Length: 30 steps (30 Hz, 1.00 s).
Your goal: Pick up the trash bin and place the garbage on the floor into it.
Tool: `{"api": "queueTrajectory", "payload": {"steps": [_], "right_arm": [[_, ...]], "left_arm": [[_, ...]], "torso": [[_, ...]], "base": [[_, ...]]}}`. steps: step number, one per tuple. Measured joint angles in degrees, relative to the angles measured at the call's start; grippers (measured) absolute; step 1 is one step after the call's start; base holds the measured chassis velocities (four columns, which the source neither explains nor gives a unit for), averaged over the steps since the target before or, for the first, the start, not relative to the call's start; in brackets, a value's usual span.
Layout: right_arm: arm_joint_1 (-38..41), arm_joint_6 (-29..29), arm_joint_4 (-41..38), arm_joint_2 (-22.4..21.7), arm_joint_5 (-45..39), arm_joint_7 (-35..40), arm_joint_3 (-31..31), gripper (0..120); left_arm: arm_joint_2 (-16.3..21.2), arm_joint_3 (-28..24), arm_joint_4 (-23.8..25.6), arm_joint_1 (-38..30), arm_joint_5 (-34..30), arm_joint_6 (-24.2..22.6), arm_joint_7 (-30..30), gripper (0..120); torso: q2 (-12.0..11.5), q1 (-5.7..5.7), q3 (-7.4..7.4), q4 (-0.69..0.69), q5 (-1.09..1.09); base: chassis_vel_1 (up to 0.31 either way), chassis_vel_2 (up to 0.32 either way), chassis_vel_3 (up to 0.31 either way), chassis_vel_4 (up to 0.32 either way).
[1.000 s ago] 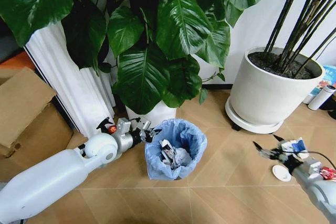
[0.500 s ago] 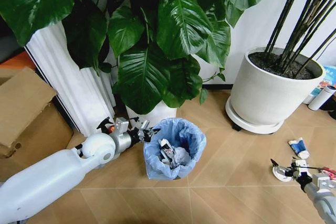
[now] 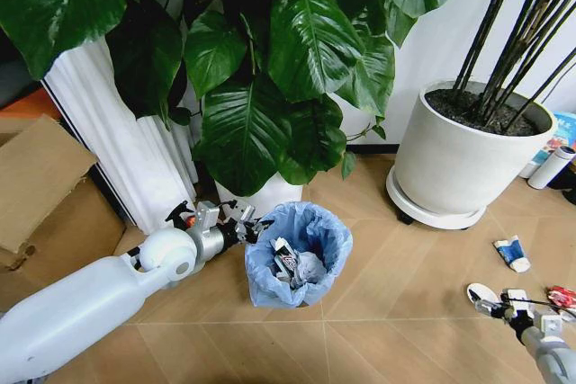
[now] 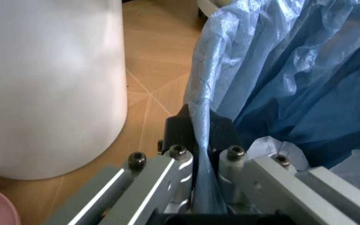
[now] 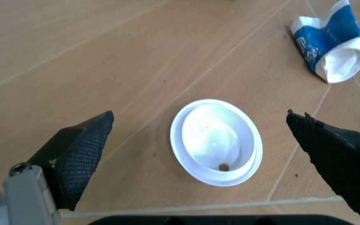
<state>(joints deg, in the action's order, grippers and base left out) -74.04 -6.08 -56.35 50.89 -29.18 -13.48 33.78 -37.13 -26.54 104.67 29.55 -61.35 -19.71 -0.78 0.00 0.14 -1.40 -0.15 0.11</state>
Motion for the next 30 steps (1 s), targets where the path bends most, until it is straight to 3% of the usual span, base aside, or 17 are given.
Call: {"api": "queueTrajectory", "payload": {"steps": [16,30], "right_arm": [[11.24,-1.21,13.97,4.06,5.71,0.1,-3.07,100],[15.32,-1.47,19.29,6.18,8.42,0.02,-3.76,100]], "left_arm": [[1.0,0.71,0.4,-0.04,-0.64,0.08,0.11,0],[1.14,1.08,0.69,0.02,-1.03,0.08,0.11,0]], "torso": [[0.0,0.0,0.0,0.01,0.0],[0.0,0.0,0.0,0.0,0.0]], "base": [[0.0,0.0,0.0,0.0],[0.0,0.0,0.0,0.0]]}}
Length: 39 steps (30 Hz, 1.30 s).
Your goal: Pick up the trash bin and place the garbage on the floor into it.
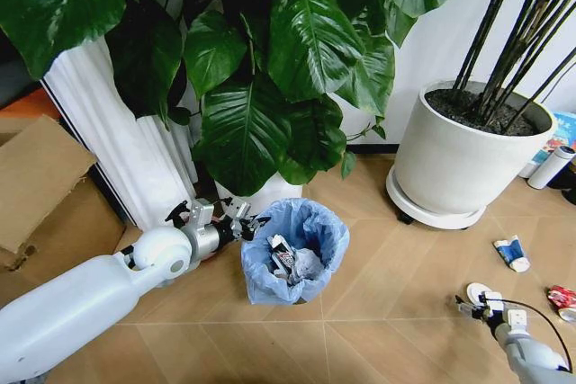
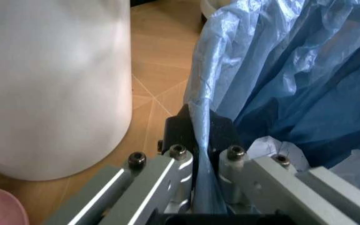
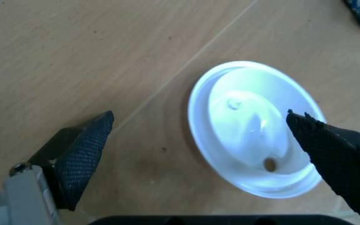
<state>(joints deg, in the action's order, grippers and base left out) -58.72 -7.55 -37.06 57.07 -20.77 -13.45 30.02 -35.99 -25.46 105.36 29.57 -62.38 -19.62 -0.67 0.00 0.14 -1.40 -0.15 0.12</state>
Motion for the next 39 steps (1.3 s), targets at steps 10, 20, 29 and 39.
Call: {"api": "queueTrajectory", "payload": {"steps": [10,20,29,39], "right_arm": [[1.31,0.3,1.44,0.73,0.95,-0.22,-0.39,72],[0.54,1.61,0.52,0.58,0.23,-0.24,-0.4,37],[-1.87,2.57,0.16,1.06,-1.54,-0.1,2.84,5],[-3.49,2.85,-0.69,2.49,-3.47,-0.27,6.74,0]], "left_arm": [[-0.05,0.2,-0.08,-0.15,-0.23,0.0,-0.01,0],[-0.06,0.28,-0.05,-0.14,-0.23,0.0,-0.03,0],[0.11,0.35,0.08,-0.13,-0.24,0.0,-0.02,0],[-0.14,0.2,-0.08,-0.45,-0.37,0.0,0.03,0]], "torso": [[0.0,-0.01,0.01,0.01,0.02],[0.0,-0.01,0.01,0.02,0.01],[0.01,-0.01,0.01,-0.01,0.04],[0.01,0.0,0.0,0.0,0.0]], "base": [[0.0,0.0,0.0,0.0],[0.0,0.0,0.0,0.0],[0.0,0.0,0.0,0.0],[0.0,0.0,0.0,0.0]]}}
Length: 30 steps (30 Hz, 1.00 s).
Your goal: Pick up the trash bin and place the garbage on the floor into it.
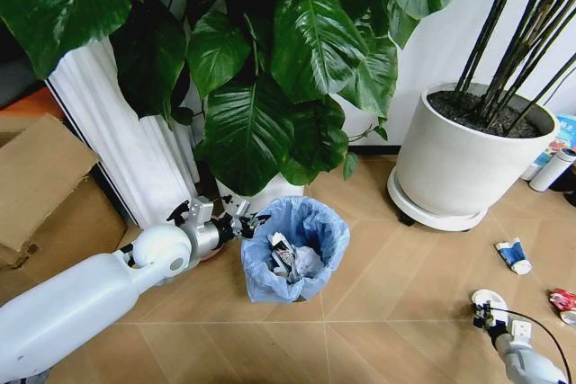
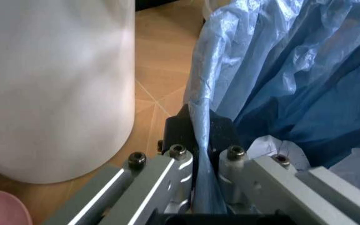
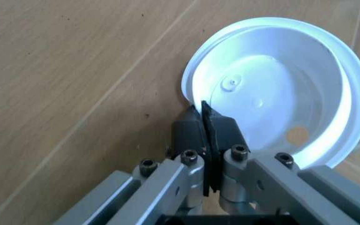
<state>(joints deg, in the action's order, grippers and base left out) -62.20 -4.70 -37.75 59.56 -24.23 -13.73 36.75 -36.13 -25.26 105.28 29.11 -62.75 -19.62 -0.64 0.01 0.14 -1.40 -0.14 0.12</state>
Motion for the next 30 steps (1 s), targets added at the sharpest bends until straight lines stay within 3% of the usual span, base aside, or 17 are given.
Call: {"api": "queueTrajectory", "payload": {"steps": [8,19,24,27,29,30], "right_arm": [[-2.37,0.86,-4.59,-1.56,-2.13,-0.15,-0.84,0],[-8.03,1.25,-16.8,-4.52,-4.53,-0.16,-1.51,0],[-11.58,-3.62,-26.39,-7.09,-3.83,-4.87,-1.75,0],[-11.41,-10.4,-34.35,-9.74,-2.92,-13.77,-2.67,0],[-11.41,-10.4,-34.35,-9.74,-2.92,-13.77,-2.67,0],[-10.35,-12.74,-38.92,-11.54,-4.96,-18.42,-4.02,0]], "left_arm": [[0.19,0.17,0.02,0.16,-0.02,0.0,0.04,0],[-0.27,0.14,-0.39,-0.12,-0.01,0.03,0.18,0],[-0.45,-0.35,-0.78,-0.5,0.02,0.08,0.42,0],[-1.05,-0.96,-1.34,-0.83,0.11,0.18,0.47,0],[-1.05,-0.96,-1.34,-0.83,0.11,0.18,0.47,0],[-1.46,-1.42,-1.76,-0.99,0.21,0.22,0.47,0]], "torso": [[-0.02,0.01,-0.02,-0.02,-0.12],[-0.02,0.01,-0.01,0.0,-0.04],[-0.02,0.01,-0.01,-0.02,0.0],[-0.02,0.01,0.0,-0.01,-0.01],[-0.02,0.01,0.0,-0.01,-0.01],[-0.02,0.01,0.0,0.03,0.01]], "base": [[0.0,0.0,0.0,0.0],[0.0,0.0,0.0,0.0],[0.0,0.0,0.0,0.0],[0.0,0.0,0.0,0.0],[0.0,0.0,0.0,0.0],[0.0,0.0,0.0,0.0]]}}
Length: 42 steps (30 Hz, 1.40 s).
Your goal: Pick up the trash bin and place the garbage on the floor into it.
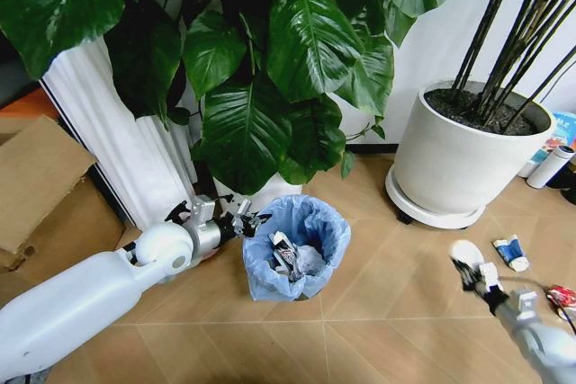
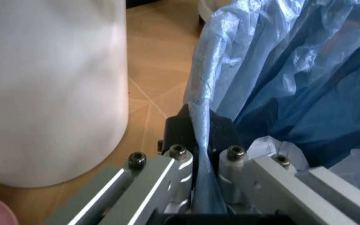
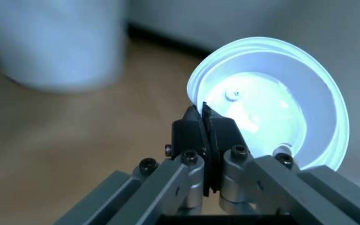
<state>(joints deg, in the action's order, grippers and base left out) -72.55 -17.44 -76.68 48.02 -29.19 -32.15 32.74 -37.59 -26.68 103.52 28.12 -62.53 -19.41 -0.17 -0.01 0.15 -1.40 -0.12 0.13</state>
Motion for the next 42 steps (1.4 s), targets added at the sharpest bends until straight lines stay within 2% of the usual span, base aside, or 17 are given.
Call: {"api": "queueTrajectory", "payload": {"steps": [2,4,6,12,13,17,24,27,31,36,40,42], "right_arm": [[1.63,-1.18,-4.37,-2.07,-3.77,-3.62,-1.99,0],[2.55,-1.47,-6.23,-3.0,-5.68,-4.65,-3.01,0],[4.46,-1.42,-10.49,-4.87,-9.65,-6.04,-5.2,0],[7.55,0.83,-21.51,-7.55,-18.72,-6.69,-11.03,0],[7.55,0.83,-21.51,-7.55,-18.72,-6.69,-11.03,0],[9.14,2.55,-27.33,-8.78,-23.08,-6.69,-17.33,0],[11.58,2.97,-27.52,-7.98,-24.12,-6.43,-25.04,0],[13.23,3.31,-26.45,-6.37,-25.62,-5.01,-29.75,0],[13.69,3.32,-25.49,-4.97,-26.95,-3.09,-32.87,0],[12.57,3.82,-25.57,-4.64,-27.75,-1.85,-33.56,0],[11.75,4.43,-25.93,-4.71,-28.48,-0.75,-33.84,20],[11.75,4.59,-26.05,-4.75,-28.74,-0.5,-33.93,23]], "left_arm": [[-0.27,-0.54,-0.29,-0.21,0.12,0.09,-0.02,0],[-0.38,-0.79,-0.35,-0.3,0.15,0.1,-0.02,0],[-0.99,-1.35,-0.61,-0.61,0.21,0.11,-0.16,0],[-2.89,-2.21,-1.38,-1.41,0.21,0.07,-0.66,0],[-2.89,-2.21,-1.38,-1.41,0.21,0.07,-0.66,0],[-3.73,-2.73,-1.98,-2.23,0.2,0.0,-0.76,0],[-4.14,-2.92,-2.26,-2.47,-0.02,-0.1,-1.1,0],[-4.05,-3.61,-2.07,-2.81,-0.48,-0.46,-1.4,0],[-4.04,-3.75,-1.9,-3.24,-1.08,-0.75,-1.74,0],[-3.94,-3.73,-1.86,-3.3,-1.19,-0.82,-1.8,0],[-3.9,-3.54,-1.82,-3.31,-1.22,-0.83,-1.82,0],[-4.02,-3.5,-1.82,-3.35,-1.26,-0.83,-1.82,0]], "torso": [[-0.01,0.0,0.0,-0.02,-0.04],[0.0,0.0,0.0,0.01,-0.04],[0.0,0.0,0.0,-0.01,0.02],[0.0,0.0,0.0,-0.03,-0.01],[0.0,0.0,0.0,-0.03,-0.01],[0.0,-0.01,0.0,-0.04,-0.01],[0.0,-0.01,0.0,-0.03,-0.02],[0.0,-0.01,0.0,-0.03,-0.02],[0.01,-0.01,0.0,-0.02,-0.02],[0.01,-0.01,0.0,-0.03,-0.02],[0.01,-0.01,0.0,-0.04,-0.02],[0.01,-0.01,0.0,-0.03,-0.02]], "base": [[0.0,0.0,0.0,0.0],[0.0,0.0,0.0,0.0],[0.0,0.0,0.0,0.0],[0.0,0.0,0.0,0.0],[0.0,0.0,0.0,0.0],[0.0,0.0,0.0,0.0],[0.0,0.0,0.0,0.0],[0.0,0.0,0.0,0.0],[0.0,0.0,0.0,0.0],[0.0,0.0,0.0,0.0],[0.0,0.0,0.0,0.0],[0.0,0.0,0.0,0.0]]}}
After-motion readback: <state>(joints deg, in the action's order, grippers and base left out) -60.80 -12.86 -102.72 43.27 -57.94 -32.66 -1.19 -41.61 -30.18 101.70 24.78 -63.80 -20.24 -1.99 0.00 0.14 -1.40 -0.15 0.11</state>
